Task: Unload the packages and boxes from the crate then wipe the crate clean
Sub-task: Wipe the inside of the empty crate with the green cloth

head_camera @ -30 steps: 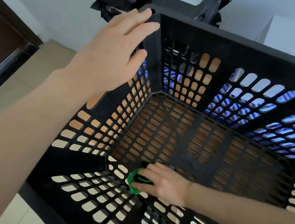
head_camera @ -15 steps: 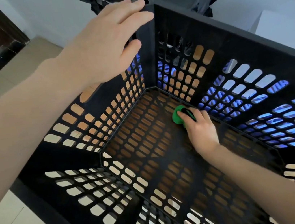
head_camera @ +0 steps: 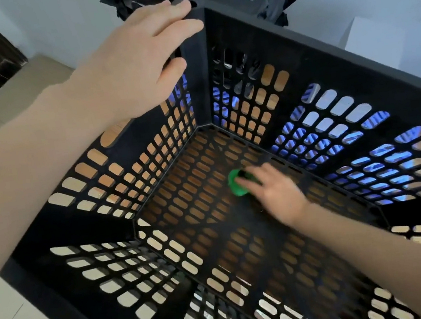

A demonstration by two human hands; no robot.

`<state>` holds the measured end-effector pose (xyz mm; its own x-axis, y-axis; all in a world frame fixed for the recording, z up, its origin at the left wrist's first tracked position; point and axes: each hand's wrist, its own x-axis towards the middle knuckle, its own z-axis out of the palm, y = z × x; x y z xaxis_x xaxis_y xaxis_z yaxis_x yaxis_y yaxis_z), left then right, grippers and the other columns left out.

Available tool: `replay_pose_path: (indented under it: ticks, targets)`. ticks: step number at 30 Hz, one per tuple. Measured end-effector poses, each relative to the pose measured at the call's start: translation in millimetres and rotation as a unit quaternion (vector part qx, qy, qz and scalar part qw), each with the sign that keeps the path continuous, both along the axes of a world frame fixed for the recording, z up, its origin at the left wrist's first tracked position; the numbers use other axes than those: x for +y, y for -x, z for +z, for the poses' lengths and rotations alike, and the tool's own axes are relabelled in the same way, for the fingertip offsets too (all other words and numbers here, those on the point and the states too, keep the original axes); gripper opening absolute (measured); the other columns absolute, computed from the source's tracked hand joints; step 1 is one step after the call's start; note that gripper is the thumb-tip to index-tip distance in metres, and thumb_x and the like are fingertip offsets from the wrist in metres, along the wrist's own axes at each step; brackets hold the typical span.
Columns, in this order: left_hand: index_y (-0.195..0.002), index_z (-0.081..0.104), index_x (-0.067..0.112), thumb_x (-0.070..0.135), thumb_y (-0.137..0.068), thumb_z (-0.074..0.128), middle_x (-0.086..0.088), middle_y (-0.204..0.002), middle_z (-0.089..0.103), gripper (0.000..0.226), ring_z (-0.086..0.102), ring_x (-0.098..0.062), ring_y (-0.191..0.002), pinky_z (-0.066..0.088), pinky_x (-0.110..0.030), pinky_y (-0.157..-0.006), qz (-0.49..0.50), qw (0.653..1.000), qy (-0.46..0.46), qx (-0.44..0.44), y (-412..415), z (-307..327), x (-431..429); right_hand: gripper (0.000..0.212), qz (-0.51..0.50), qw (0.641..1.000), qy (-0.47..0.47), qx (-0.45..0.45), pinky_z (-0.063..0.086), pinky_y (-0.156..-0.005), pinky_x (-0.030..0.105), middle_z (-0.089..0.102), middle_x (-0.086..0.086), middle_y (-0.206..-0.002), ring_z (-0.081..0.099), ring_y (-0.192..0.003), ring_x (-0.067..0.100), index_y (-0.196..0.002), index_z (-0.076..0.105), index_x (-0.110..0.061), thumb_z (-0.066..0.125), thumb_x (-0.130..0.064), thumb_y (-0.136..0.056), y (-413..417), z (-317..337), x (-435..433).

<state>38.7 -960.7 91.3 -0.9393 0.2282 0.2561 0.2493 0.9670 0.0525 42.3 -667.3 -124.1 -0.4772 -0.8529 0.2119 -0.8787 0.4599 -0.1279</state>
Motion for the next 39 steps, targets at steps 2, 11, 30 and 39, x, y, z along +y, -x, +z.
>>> replay_pose_path:
  ticks: [2,11,30,39]
  targets:
    - [-0.150,0.033,0.013,0.018,-0.101,0.041,-0.008,-0.159,0.027,0.050,0.021,-0.026,-0.148,0.018,-0.037,-0.120,-0.004,1.000,0.004,0.003,1,0,1,0.056,-0.104,0.994,-0.017,0.037,0.058,-0.069,0.044,0.061,0.024,-0.114,0.061,-0.091,0.039,-0.118,0.066,-0.006,0.079,0.005,-0.064,28,-1,19]
    - [-0.150,0.033,0.012,0.018,-0.101,0.042,-0.009,-0.159,0.027,0.051,0.022,-0.027,-0.147,0.020,-0.040,-0.121,-0.006,1.000,0.011,0.005,1,-3,0,0.058,0.114,0.984,0.012,-0.135,0.056,-0.076,0.032,0.053,0.009,-0.126,0.056,-0.096,0.021,-0.128,0.053,-0.021,0.076,-0.014,-0.075,-125,-8,-16]
    - [-0.147,0.039,0.010,0.018,-0.099,0.043,-0.011,-0.157,0.031,0.049,0.026,-0.030,-0.146,0.028,-0.048,-0.116,-0.020,1.000,-0.001,0.013,1,-3,0,0.053,0.102,0.988,-0.086,-0.082,0.055,-0.077,0.033,0.053,0.007,-0.127,0.058,-0.094,0.024,-0.122,0.051,-0.026,0.074,-0.022,-0.074,-104,3,33]
    - [-0.147,0.038,0.011,0.020,-0.099,0.042,-0.010,-0.157,0.031,0.049,0.025,-0.030,-0.146,0.031,-0.053,-0.114,-0.017,1.000,-0.007,0.004,1,-3,0,0.066,-0.006,0.996,-0.077,-0.037,0.055,-0.071,0.034,0.060,0.004,-0.115,0.056,-0.088,0.024,-0.134,0.051,-0.021,0.072,-0.009,-0.072,-67,3,50]
